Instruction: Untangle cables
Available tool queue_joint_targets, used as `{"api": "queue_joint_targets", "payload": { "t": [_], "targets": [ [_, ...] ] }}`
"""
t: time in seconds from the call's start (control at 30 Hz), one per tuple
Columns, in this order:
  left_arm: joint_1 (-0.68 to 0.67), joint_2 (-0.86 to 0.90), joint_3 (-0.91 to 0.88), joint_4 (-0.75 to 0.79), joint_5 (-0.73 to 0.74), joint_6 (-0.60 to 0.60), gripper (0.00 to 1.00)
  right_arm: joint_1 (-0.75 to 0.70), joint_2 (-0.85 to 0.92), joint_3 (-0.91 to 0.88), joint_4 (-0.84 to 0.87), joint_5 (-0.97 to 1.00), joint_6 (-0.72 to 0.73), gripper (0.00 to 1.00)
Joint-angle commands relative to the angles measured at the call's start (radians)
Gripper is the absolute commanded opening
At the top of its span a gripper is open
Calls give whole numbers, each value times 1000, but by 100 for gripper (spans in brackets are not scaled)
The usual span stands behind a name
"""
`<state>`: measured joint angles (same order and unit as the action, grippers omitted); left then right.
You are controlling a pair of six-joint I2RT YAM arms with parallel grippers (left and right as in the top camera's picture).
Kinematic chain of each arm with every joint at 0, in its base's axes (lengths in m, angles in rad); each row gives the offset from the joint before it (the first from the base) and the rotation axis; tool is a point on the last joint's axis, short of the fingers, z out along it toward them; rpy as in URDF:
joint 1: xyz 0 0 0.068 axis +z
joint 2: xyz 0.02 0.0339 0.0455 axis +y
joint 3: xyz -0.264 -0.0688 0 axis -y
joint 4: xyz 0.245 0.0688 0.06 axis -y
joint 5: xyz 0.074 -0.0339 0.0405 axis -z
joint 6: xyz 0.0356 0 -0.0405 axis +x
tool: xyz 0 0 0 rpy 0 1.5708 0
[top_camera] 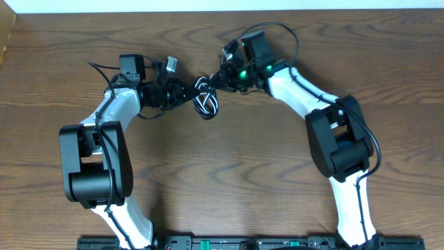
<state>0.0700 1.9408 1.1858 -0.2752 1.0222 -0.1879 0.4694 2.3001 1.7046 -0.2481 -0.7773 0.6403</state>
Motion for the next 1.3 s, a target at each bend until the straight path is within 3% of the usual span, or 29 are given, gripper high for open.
{"api": "queue_joint_targets", "payload": {
  "t": [0.0,0.33,0.53,0.57,0.63,0.73,0.9,0.97,1.13,1.27],
  "targets": [
    [8,-28,-4,60,148,-107,8,49,10,2,2,51,-5,1],
    [8,-28,-4,215,236,-333,7,128,10,2,56,146,20,1],
    [9,-28,-4,232,225,-349,7,154,10,2,61,150,-129,3],
    [9,-28,-4,232,216,-349,7,154,10,2,56,150,-161,8],
    [12,-28,-4,232,215,-348,7,149,10,2,47,133,-235,32],
    [23,-28,-4,232,215,-348,7,119,4,2,50,23,-307,54],
    [58,-28,-4,232,216,-341,8,29,-18,3,69,-231,-309,66],
    [72,-28,-4,232,216,-341,7,-12,-21,3,96,-331,-280,78],
    [76,-28,-4,231,215,-342,7,-54,-21,3,79,-332,-259,78],
    [77,-28,-4,161,85,-374,7,-62,-21,2,6,-314,-242,64]
  ]
}}
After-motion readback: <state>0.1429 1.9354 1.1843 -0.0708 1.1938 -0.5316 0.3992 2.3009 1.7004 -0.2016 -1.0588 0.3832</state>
